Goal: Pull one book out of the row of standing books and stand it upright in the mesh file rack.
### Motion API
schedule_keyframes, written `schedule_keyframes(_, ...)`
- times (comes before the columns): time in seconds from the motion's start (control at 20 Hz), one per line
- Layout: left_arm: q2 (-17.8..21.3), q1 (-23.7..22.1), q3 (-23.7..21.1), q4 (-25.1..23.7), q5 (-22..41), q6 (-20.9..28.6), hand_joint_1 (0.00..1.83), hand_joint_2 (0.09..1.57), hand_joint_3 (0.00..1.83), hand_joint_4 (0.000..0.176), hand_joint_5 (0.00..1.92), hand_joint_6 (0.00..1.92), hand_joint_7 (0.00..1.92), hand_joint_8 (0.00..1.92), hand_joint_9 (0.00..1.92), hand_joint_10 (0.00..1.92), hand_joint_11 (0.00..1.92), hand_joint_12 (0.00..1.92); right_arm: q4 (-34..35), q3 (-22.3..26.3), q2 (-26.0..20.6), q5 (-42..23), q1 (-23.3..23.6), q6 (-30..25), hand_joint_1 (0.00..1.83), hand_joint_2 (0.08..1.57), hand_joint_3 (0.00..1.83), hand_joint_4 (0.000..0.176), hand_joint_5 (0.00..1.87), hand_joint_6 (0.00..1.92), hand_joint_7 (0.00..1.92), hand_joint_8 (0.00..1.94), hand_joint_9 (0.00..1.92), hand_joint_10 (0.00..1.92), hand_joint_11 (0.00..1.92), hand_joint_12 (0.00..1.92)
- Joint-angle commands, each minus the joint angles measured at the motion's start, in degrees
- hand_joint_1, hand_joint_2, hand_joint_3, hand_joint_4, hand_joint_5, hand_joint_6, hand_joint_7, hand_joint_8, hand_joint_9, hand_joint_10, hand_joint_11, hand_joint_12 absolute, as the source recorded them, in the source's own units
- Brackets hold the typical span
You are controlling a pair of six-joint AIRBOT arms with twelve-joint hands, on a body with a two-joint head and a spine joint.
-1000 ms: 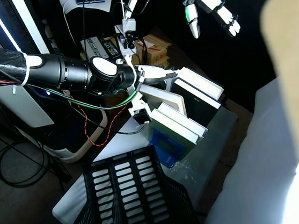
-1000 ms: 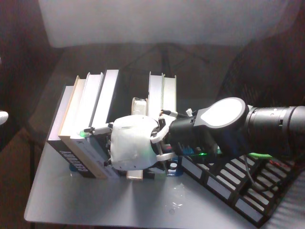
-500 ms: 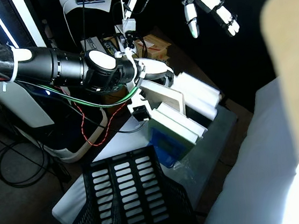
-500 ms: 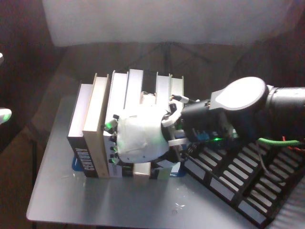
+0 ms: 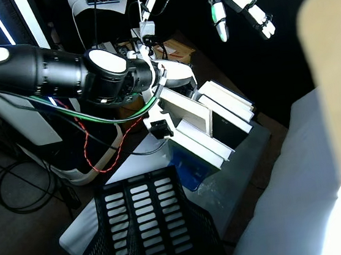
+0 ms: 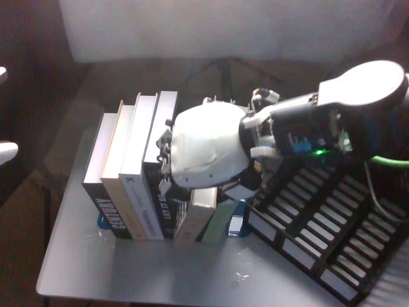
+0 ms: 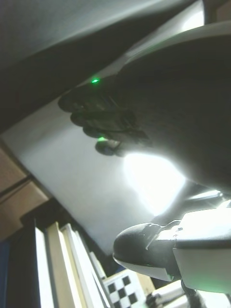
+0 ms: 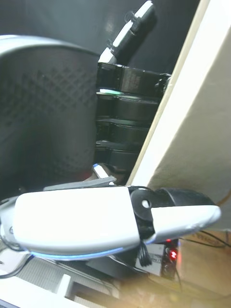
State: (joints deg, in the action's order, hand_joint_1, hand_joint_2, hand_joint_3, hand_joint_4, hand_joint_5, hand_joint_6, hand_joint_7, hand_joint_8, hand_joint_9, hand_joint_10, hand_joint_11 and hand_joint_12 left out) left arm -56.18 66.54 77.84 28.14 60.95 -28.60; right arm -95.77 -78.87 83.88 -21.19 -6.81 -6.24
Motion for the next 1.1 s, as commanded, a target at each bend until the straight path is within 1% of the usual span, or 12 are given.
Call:
schedule_keyframes(0.0, 0.53, -0.56, 0.31, 1.46, 6.43, 0.15, 0.75, 1.2, 0.0, 0.056, 0.08, 0.01, 0.0, 0.0, 0.0, 0.0, 0.0, 0.0, 1.54, 0.08, -1.47, 1.05, 0.73, -0.19, 1.36, 1.17, 0.0, 0.0, 0.86, 1.14, 0.86, 1.14, 0.78, 1.47, 0.51, 1.74)
schedule_keyframes(0.25, 0.42, -0.78, 0.35, 1.3, 6.28, 0.15, 0.72, 1.22, 0.01, 0.052, 0.07, 0.0, 0.0, 0.0, 0.0, 0.0, 0.0, 0.0, -0.98, 0.17, -3.48, -0.87, 2.77, -6.02, 1.36, 1.17, 0.0, 0.0, 0.83, 1.19, 0.86, 1.13, 0.81, 1.43, 0.52, 1.72)
schedule_keyframes(0.35, 0.37, -0.8, 0.37, 1.29, 6.25, 0.12, 0.7, 1.22, 0.01, 0.059, 0.06, 0.0, 0.0, 0.0, 0.0, 0.0, 0.0, 0.0, -1.02, 0.16, -4.05, -1.09, 3.27, -6.67, 1.36, 1.17, 0.0, 0.0, 0.81, 1.18, 0.86, 1.15, 0.82, 1.43, 0.56, 1.73)
schedule_keyframes(0.4, 0.35, -0.85, 0.39, 1.29, 6.21, 0.12, 0.7, 1.22, 0.01, 0.056, 0.07, 0.0, 0.0, 0.0, 0.0, 0.0, 0.0, 0.0, -0.79, 0.25, -4.45, -1.11, 3.67, -6.77, 1.36, 1.19, 0.01, 0.0, 0.83, 0.95, 0.83, 1.3, 0.8, 1.61, 0.67, 1.88)
schedule_keyframes(0.5, 0.3, -1.01, 0.42, 1.22, 6.26, 0.12, 0.7, 1.23, 0.01, 0.057, 0.06, 0.0, 0.0, 0.0, 0.0, 0.0, 0.0, 0.0, 0.43, 0.27, -5.15, -1.24, 4.2, -6.77, 1.24, 1.21, 0.01, 0.0, 0.81, 1.02, 0.84, 1.52, 0.94, 1.76, 0.85, 1.92)
schedule_keyframes(0.55, 0.29, -1.04, 0.43, 1.21, 6.28, 0.12, 0.69, 1.23, 0.01, 0.062, 0.05, 0.0, 0.0, 0.0, 0.0, 0.0, 0.0, 0.0, 1.15, -0.01, -5.35, -1.24, 4.51, -6.77, 1.23, 1.21, 0.0, 0.0, 0.81, 1.04, 0.83, 1.53, 0.84, 1.76, 0.74, 1.92)
schedule_keyframes(0.6, 0.27, -1.05, 0.45, 1.21, 6.3, 0.13, 0.68, 1.22, 0.01, 0.063, 0.06, 0.0, 0.0, 0.0, 0.0, 0.0, 0.0, 0.0, 2.32, -0.51, -5.43, -1.24, 4.68, -6.77, 1.32, 1.21, 0.01, 0.0, 0.79, 1.15, 0.8, 1.37, 0.72, 1.64, 0.5, 1.92)
schedule_keyframes(0.75, 0.2, -1.32, 0.53, 1.0, 6.24, 0.17, 0.68, 1.22, 0.0, 0.056, 0.07, 0.01, 0.0, 0.0, 0.0, 0.0, 0.0, 0.0, 5.3, -1.42, -6.39, -1.89, 6.24, -6.77, 1.33, 1.24, 0.0, 0.0, 0.79, 1.33, 0.75, 1.35, 0.58, 1.6, 0.21, 1.92)
schedule_keyframes(0.85, 0.15, -1.35, 0.53, 0.95, 6.2, 0.17, 0.68, 1.22, 0.0, 0.053, 0.07, 0.01, 0.0, 0.0, 0.0, 0.0, 0.0, 0.0, 5.47, -1.09, -7.37, -2.0, 7.67, -6.77, 1.34, 1.21, 0.0, 0.0, 0.81, 1.32, 0.82, 1.21, 0.66, 1.52, 0.3, 1.83)
schedule_keyframes(0.95, 0.08, -1.39, 0.55, 0.95, 6.17, 0.19, 0.68, 1.23, 0.01, 0.057, 0.07, 0.0, 0.0, 0.0, 0.0, 0.0, 0.0, 0.0, 5.59, -0.55, -8.68, -2.07, 9.48, -6.77, 1.35, 1.22, 0.0, 0.0, 0.77, 1.18, 0.78, 1.33, 0.72, 1.63, 0.55, 1.91)
schedule_keyframes(1.0, 0.08, -1.44, 0.55, 0.92, 6.18, 0.21, 0.67, 1.23, 0.01, 0.065, 0.06, 0.0, 0.0, 0.0, 0.0, 0.0, 0.0, 0.0, 5.67, -0.46, -9.15, -2.07, 10.16, -6.77, 1.34, 1.21, 0.0, 0.0, 0.79, 1.21, 0.78, 1.29, 0.71, 1.6, 0.52, 1.92)
schedule_keyframes(1.05, 0.08, -1.51, 0.55, 0.86, 6.18, 0.21, 0.67, 1.24, 0.01, 0.065, 0.06, 0.0, 0.0, 0.0, 0.0, 0.0, 0.0, 0.0, 6.12, -0.44, -9.9, -2.06, 11.08, -6.76, 1.34, 1.22, 0.0, 0.0, 0.79, 1.31, 0.77, 1.29, 0.64, 1.57, 0.34, 1.91)
